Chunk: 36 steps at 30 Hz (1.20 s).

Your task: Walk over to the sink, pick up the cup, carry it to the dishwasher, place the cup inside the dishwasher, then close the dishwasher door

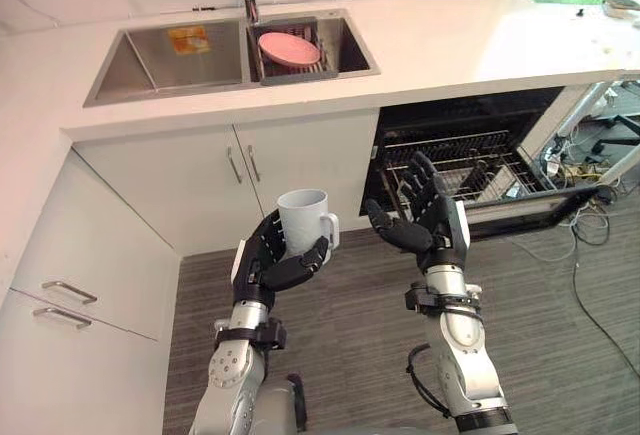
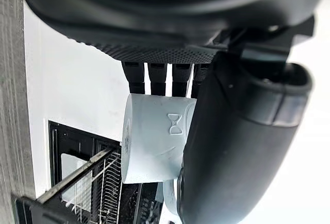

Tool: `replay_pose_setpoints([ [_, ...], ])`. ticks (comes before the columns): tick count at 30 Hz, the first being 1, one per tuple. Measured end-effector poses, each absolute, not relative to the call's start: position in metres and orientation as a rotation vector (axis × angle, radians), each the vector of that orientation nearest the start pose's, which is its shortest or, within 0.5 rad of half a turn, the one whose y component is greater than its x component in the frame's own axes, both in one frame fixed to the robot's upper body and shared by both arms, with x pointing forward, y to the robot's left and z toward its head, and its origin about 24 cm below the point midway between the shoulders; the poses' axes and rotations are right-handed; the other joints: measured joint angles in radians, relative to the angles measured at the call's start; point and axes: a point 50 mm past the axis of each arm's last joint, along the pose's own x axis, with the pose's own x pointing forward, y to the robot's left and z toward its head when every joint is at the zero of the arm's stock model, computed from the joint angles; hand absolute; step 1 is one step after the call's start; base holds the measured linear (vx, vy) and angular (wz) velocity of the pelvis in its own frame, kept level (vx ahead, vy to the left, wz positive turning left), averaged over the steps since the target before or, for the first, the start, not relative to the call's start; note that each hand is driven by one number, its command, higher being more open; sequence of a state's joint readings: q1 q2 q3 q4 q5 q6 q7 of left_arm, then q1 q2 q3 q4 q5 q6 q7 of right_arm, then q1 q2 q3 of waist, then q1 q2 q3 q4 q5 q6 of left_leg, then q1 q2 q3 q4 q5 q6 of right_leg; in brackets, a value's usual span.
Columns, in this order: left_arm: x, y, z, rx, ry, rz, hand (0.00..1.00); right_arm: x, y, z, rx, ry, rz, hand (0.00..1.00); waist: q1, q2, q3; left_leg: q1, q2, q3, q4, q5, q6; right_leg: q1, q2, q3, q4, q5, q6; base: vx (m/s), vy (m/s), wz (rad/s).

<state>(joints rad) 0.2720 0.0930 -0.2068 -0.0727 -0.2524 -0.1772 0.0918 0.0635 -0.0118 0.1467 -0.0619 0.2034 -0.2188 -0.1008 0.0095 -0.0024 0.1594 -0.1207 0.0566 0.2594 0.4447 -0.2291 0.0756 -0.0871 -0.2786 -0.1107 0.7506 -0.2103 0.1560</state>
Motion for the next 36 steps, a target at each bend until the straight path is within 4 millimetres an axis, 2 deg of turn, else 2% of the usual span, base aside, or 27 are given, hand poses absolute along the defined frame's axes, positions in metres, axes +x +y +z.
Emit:
replay_pose_setpoints([
  [1, 0.191, 0.139, 0.012, -0.193, 0.061, -0.009, 0.3, 0.238, -0.125, 0.06, 0.229, -0.195, 0.022, 0.9, -0.003, -0.001, -0.001, 0.05, -0.009, 0.016, -0.031, -0.009, 0.015, -0.03, -0.018, -0.045, 0.073, -0.015, -0.025, 0.48, 0.144, -0.46],
  [2, 0.189, 0.14, 0.011, -0.195, 0.064, 0.0, 0.3, 0.238, -0.121, 0.061, 0.23, -0.195, 0.045, 0.9, -0.002, 0.0, -0.005, 0.105, -0.009, 0.04, -0.079, -0.013, 0.021, -0.072, -0.012, -0.1, 0.093, -0.038, -0.058, 0.45, 0.084, -0.63],
  [3, 0.188, 0.141, 0.013, -0.197, 0.054, 0.005, 0.3, 0.238, -0.118, 0.062, 0.231, -0.199, 0.069, 0.9, 0.0, -0.004, -0.009, 0.146, -0.007, 0.067, -0.126, -0.013, 0.021, -0.118, 0.0, -0.168, 0.051, -0.058, -0.089, 0.36, 0.049, -0.62],
  [6, 0.19, 0.141, 0.015, -0.198, 0.045, 0.003, 0.3, 0.241, -0.114, 0.064, 0.228, -0.207, 0.099, 0.9, -0.004, -0.005, -0.01, 0.198, 0.002, 0.115, -0.179, -0.019, 0.01, -0.183, 0.029, -0.321, -0.143, -0.056, -0.138, 0.33, -0.002, -0.59],
  [7, 0.192, 0.141, 0.016, -0.196, 0.039, 0.003, 0.3, 0.243, -0.114, 0.063, 0.223, -0.205, 0.107, 0.9, -0.009, -0.006, -0.01, 0.215, 0.016, 0.13, -0.182, -0.03, -0.008, -0.2, 0.068, -0.368, -0.273, -0.011, -0.17, 0.36, -0.059, -0.44],
  [8, 0.193, 0.141, 0.017, -0.196, 0.035, 0.002, 0.3, 0.242, -0.116, 0.062, 0.213, -0.203, 0.109, 0.9, -0.012, -0.014, -0.014, 0.238, 0.018, 0.135, -0.176, -0.057, -0.045, -0.199, 0.114, -0.383, -0.407, 0.11, -0.202, 0.38, -0.074, -0.27],
  [9, 0.193, 0.141, 0.017, -0.196, 0.036, 0.001, 0.3, 0.242, -0.117, 0.062, 0.206, -0.201, 0.109, 0.9, -0.024, -0.015, -0.015, 0.252, 0.022, 0.128, -0.165, -0.081, -0.064, -0.184, 0.129, -0.368, -0.435, 0.212, -0.241, 0.51, -0.066, -0.22],
  [10, 0.194, 0.137, 0.013, -0.209, 0.051, 0.0, 0.3, 0.242, -0.122, 0.06, 0.173, -0.192, 0.113, 0.9, -0.024, 0.038, -0.022, 0.266, 0.067, 0.117, -0.136, -0.117, -0.084, -0.166, 0.17, -0.371, -0.421, 0.197, -0.246, 0.51, -0.089, -0.28],
  [11, 0.197, 0.135, 0.015, -0.218, 0.041, -0.008, 0.3, 0.242, -0.126, 0.059, 0.152, -0.19, 0.117, 0.9, -0.026, 0.043, -0.022, 0.256, 0.095, 0.097, -0.075, -0.117, -0.087, -0.156, 0.186, -0.363, -0.409, 0.161, -0.248, 0.49, -0.101, -0.3],
  [13, 0.204, 0.132, 0.017, -0.216, 0.024, -0.025, 0.3, 0.239, -0.133, 0.057, 0.131, -0.18, 0.106, 0.9, -0.038, 0.05, -0.017, 0.212, 0.136, 0.075, 0.074, -0.107, -0.102, -0.12, 0.204, -0.376, -0.413, 0.129, -0.246, 0.27, -0.105, -0.01],
  [15, 0.212, 0.131, 0.019, -0.205, 0.011, -0.026, 0.3, 0.237, -0.137, 0.054, 0.134, -0.167, 0.094, 0.9, -0.048, 0.055, -0.013, 0.129, 0.207, 0.049, 0.33, -0.02, -0.125, -0.033, 0.24, -0.372, -0.473, 0.117, -0.248, 0.3, -0.075, -0.05],
  [16, 0.214, 0.131, 0.021, -0.205, 0.003, -0.027, 0.3, 0.236, -0.137, 0.056, 0.138, -0.174, 0.093, 0.9, -0.044, 0.055, -0.013, 0.099, 0.221, 0.04, 0.394, -0.031, -0.141, -0.001, 0.247, -0.357, -0.501, 0.117, -0.248, 0.32, -0.026, -0.36],
  [17, 0.218, 0.13, 0.025, -0.204, -0.015, -0.034, 0.3, 0.236, -0.136, 0.062, 0.158, -0.2, 0.097, 0.9, -0.039, 0.056, -0.014, 0.041, 0.221, 0.032, 0.403, -0.07, -0.146, 0.023, 0.246, -0.336, -0.532, 0.119, -0.244, 0.24, 0.0, -0.38],
  [19, 0.22, 0.129, 0.027, -0.204, -0.027, -0.036, 0.3, 0.235, -0.136, 0.067, 0.173, -0.221, 0.103, 0.9, -0.033, 0.057, -0.015, -0.003, 0.217, 0.023, 0.334, -0.099, -0.14, 0.042, 0.245, -0.314, -0.56, 0.126, -0.234, 0.22, 0.043, -0.4],
  [22, 0.221, 0.131, 0.027, -0.203, -0.028, -0.027, 0.3, 0.235, -0.134, 0.068, 0.186, -0.223, 0.124, 0.9, -0.02, 0.058, -0.015, -0.03, 0.157, -0.076, 0.066, -0.091, -0.144, 0.073, 0.237, -0.248, -0.593, 0.14, -0.207, 0.18, 0.152, -0.63],
  [23, 0.221, 0.133, 0.027, -0.203, -0.029, -0.013, 0.3, 0.235, -0.133, 0.068, 0.206, -0.221, 0.14, 0.9, -0.018, 0.068, -0.02, -0.022, 0.14, -0.116, -0.071, -0.011, -0.139, 0.07, 0.242, -0.214, -0.591, 0.143, -0.186, 0.15, 0.207, -0.8],
  [24, 0.221, 0.136, 0.024, -0.198, -0.017, 0.003, 0.3, 0.232, -0.133, 0.063, 0.223, -0.202, 0.146, 0.9, -0.015, 0.068, -0.031, -0.003, 0.136, -0.096, -0.091, 0.07, -0.136, 0.074, 0.241, -0.179, -0.598, 0.146, -0.163, 0.15, 0.203, -0.73],
  [26, 0.222, 0.144, 0.023, -0.183, -0.012, 0.034, 0.3, 0.228, -0.129, 0.06, 0.273, -0.185, 0.161, 0.9, -0.028, 0.048, -0.043, 0.024, 0.11, -0.059, -0.127, 0.075, -0.129, 0.077, 0.22, -0.15, -0.626, 0.162, -0.139, 0.14, 0.162, -0.43],
  [29, 0.222, 0.149, 0.023, -0.179, -0.015, 0.062, 0.3, 0.227, -0.13, 0.058, 0.316, -0.18, 0.177, 0.9, -0.029, 0.045, -0.045, 0.086, 0.068, -0.011, -0.196, 0.086, -0.11, 0.106, 0.192, -0.112, -0.673, 0.185, -0.108, 0.1, 0.136, -0.32],
  [36, 0.223, 0.146, 0.024, -0.178, -0.017, 0.052, 0.3, 0.223, -0.12, 0.065, 0.354, -0.206, 0.256, 0.9, -0.031, 0.039, -0.055, 0.152, 0.043, 0.037, -0.285, 0.101, -0.094, 0.144, 0.192, -0.075, -0.749, 0.218, -0.101, 0.04, 0.03, -0.19],
])
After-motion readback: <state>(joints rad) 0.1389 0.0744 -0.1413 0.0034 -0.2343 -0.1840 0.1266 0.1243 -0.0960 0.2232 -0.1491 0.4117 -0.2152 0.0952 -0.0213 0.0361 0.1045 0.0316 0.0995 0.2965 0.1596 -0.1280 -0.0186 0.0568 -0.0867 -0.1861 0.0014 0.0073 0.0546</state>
